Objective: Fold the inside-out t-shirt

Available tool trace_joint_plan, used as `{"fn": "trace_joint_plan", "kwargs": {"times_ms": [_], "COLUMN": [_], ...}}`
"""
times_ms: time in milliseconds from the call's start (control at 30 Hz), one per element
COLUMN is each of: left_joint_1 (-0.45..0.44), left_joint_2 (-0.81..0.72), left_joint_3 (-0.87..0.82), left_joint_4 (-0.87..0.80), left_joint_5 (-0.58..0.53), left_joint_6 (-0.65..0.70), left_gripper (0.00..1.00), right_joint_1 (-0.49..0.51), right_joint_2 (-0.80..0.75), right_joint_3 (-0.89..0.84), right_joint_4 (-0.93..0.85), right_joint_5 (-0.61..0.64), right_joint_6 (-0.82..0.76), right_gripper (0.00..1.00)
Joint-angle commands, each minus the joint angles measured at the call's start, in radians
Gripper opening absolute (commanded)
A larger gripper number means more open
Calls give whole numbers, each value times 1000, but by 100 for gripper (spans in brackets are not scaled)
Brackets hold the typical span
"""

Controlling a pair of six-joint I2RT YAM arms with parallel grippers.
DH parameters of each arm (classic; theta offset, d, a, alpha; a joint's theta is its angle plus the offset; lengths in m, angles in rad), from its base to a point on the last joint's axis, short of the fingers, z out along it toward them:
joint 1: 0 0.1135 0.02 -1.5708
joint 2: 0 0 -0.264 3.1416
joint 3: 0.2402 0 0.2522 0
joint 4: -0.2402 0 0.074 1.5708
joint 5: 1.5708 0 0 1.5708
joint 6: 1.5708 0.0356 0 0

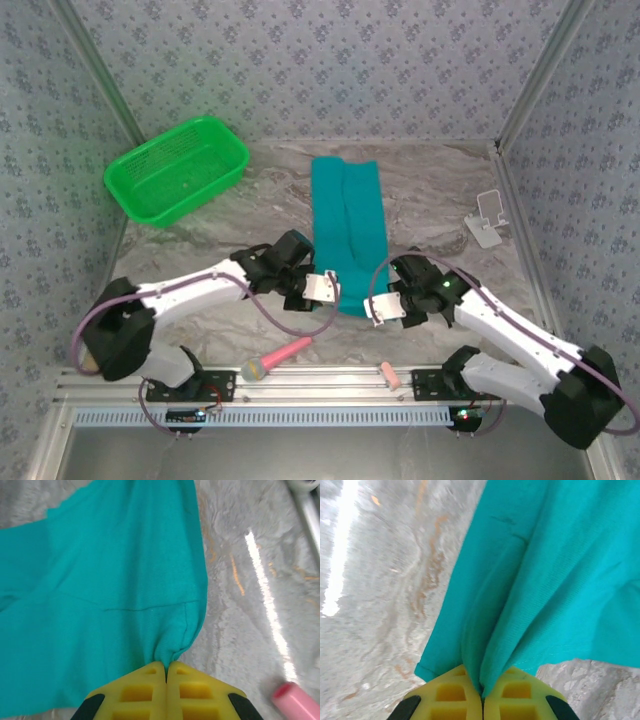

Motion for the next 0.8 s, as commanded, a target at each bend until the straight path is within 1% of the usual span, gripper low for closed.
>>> {"fn": "trace_joint_plan", "kwargs": {"times_ms": [0, 67, 100, 167, 233, 300, 367, 400, 433, 500, 567, 633, 667, 767], "left_joint_1": [-21, -100, -134, -195, -242, -254, -249, -236, -205, -115, 4, 95, 127, 166], "left_joint_2": [-131, -210, -241, -288, -299, -295, -289, -289, -286, -270, -225, -165, -134, -57], "left_joint_3": [71, 118, 134, 180, 226, 280, 324, 335, 340, 330, 306, 303, 307, 334], "left_joint_4": [-251, -393, -441, -534, -587, -633, -665, -668, -664, -632, -596, -589, -579, -564], "left_joint_5": [16, -41, -37, 34, 78, 101, 63, 56, 68, 116, 206, 284, 297, 291], "left_joint_6": [-116, -165, -185, -230, -291, -335, -334, -312, -280, -217, -158, -129, -124, -88], "left_gripper": [0, 0, 0, 0, 0, 0, 0, 0, 0, 0, 0, 0, 0, 0], "right_joint_1": [59, 102, 126, 185, 247, 287, 274, 254, 236, 179, 85, -2, -55, -134], "right_joint_2": [-76, -86, -85, -93, -99, -95, -76, -61, -44, -22, 5, 39, 55, 93], "right_joint_3": [81, 158, 193, 247, 292, 341, 405, 433, 455, 454, 418, 386, 370, 354], "right_joint_4": [-218, -351, -392, -443, -480, -498, -522, -534, -539, -518, -480, -455, -436, -398], "right_joint_5": [-81, -182, -225, -291, -315, -315, -360, -369, -377, -389, -432, -500, -528, -545], "right_joint_6": [24, 7, 17, 96, 143, 209, 285, 283, 277, 256, 221, 185, 181, 175], "right_gripper": [0, 0, 0, 0, 0, 0, 0, 0, 0, 0, 0, 0, 0, 0]}}
